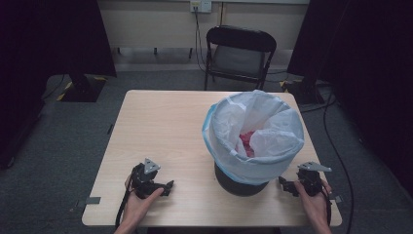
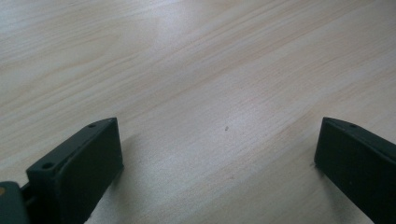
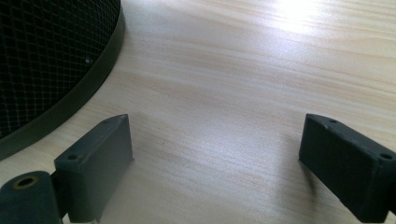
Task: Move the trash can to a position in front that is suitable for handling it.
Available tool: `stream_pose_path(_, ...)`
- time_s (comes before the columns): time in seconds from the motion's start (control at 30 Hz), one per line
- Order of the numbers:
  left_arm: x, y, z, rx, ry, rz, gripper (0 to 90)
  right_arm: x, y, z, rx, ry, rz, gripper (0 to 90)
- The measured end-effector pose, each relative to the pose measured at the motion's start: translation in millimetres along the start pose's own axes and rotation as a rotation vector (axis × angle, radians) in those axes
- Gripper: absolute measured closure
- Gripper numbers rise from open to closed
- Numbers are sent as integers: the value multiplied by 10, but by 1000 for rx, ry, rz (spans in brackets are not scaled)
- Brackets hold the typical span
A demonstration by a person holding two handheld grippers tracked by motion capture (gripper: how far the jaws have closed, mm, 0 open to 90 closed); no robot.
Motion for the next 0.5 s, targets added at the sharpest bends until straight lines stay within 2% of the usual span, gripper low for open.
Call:
stream_pose_path(0.13, -3, 3, 24, 9, -9, 9, 26, -17, 25, 21, 8, 24, -17, 184)
stream_pose_path(0.17, 5, 12, 42, 21, -21, 17, 62, -21, 41, 32, 9, 39, -31, 155)
stream_pose_path(0.2, 10, 21, 63, 33, -30, 13, 202, -31, 90, 72, 36, 61, -50, 184)
stream_pose_path(0.23, 23, 30, 80, 41, -45, 13, 214, -37, 115, 100, 54, 68, -47, 185)
stream_pose_path(0.27, 41, 37, 89, 47, -60, 9, 180, -53, 127, 126, 59, 78, -45, 185)
stream_pose_path(0.3, 51, 39, 91, 43, -57, 0, 155, -62, 136, 150, 58, 84, -41, 182)
stream_pose_path(0.33, 67, 43, 95, 42, -56, -12, 166, -78, 153, 171, 65, 99, -45, 181)
stream_pose_path(0.4, 122, 78, 122, 52, -81, -40, 181, -96, 169, 196, 67, 116, -56, 180)
stream_pose_path(0.47, 178, 145, 161, 78, -107, -38, 219, -119, 220, 238, 90, 128, -72, 177)
stream_pose_path(0.5, 217, 221, 210, 93, -122, -46, 224, -129, 279, 294, 94, 139, -103, 197)
Point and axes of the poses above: each handheld gripper's, and its own axes: z roughly backward along the jaws, y roughly out of its top, x roughly to its right, the point moved 9 cm from there along -z, roughly forward along the jaws, and after that the axes turned 7 degrees about -z, right-handed, at the moved point
